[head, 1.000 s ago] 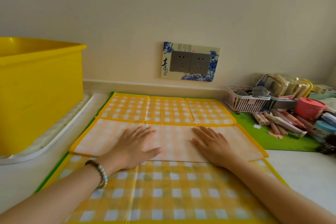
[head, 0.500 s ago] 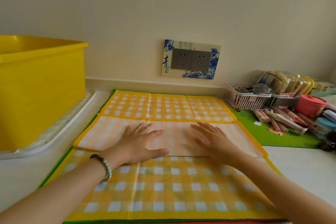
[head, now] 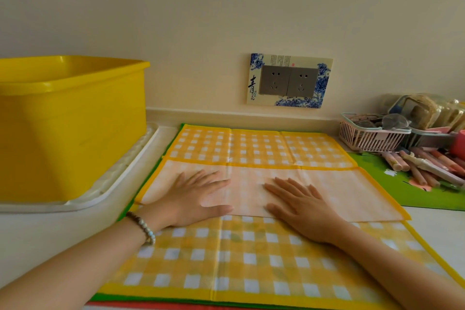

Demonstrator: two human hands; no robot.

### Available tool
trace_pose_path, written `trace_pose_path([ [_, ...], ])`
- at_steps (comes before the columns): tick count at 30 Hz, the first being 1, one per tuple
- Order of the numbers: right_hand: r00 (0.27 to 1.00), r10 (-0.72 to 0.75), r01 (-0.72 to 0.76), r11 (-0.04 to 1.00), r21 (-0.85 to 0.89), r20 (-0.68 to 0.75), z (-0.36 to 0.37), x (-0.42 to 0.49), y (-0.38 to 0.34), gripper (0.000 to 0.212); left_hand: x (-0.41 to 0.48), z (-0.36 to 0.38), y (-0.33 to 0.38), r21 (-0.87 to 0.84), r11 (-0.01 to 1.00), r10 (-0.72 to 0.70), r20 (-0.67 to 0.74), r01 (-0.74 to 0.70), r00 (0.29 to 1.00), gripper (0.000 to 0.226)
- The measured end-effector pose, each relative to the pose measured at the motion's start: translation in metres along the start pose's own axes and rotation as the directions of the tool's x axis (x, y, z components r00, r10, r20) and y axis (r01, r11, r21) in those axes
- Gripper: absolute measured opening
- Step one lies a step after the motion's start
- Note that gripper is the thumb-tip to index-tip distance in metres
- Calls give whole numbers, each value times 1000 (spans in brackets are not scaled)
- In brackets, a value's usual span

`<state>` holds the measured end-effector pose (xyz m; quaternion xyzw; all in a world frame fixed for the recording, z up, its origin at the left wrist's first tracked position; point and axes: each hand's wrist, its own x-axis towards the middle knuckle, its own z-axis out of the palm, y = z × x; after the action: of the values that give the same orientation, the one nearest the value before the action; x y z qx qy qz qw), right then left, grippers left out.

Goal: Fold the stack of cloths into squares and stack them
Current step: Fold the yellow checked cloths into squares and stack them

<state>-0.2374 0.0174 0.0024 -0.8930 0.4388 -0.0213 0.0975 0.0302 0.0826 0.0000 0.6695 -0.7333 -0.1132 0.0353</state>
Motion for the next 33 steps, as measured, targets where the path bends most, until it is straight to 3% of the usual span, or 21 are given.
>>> trace_pose_path([
  [8,1000,6,-6,1000,-15,10,1,2,1,58,-21,-9,-34,-72,995,-64,13,65,998,97],
  [14,1000,-26,25,998,66,13,-6,2,2,63,-22,-18,5,-222,968,96,-89,-113,991,66],
  [18,994,-105,110,972,207,-36,-18,-10,5,60,-19,-19,12,-113,981,141,-131,-156,981,49],
  [22,987,-157,161,982,102,-48,-19,-23,16,51,-21,-24,13,179,960,244,-160,-215,956,44],
  [24,985,-156,162,983,88,-69,-18,-26,23,47,-23,-25,14,283,927,301,-172,-245,938,52],
  [30,988,-98,100,995,11,-118,-25,-36,40,37,-30,-27,14,204,967,194,-210,-151,958,37],
  [33,982,-61,75,994,74,-177,-31,-40,45,30,-32,-29,10,103,985,161,-240,-140,957,33],
])
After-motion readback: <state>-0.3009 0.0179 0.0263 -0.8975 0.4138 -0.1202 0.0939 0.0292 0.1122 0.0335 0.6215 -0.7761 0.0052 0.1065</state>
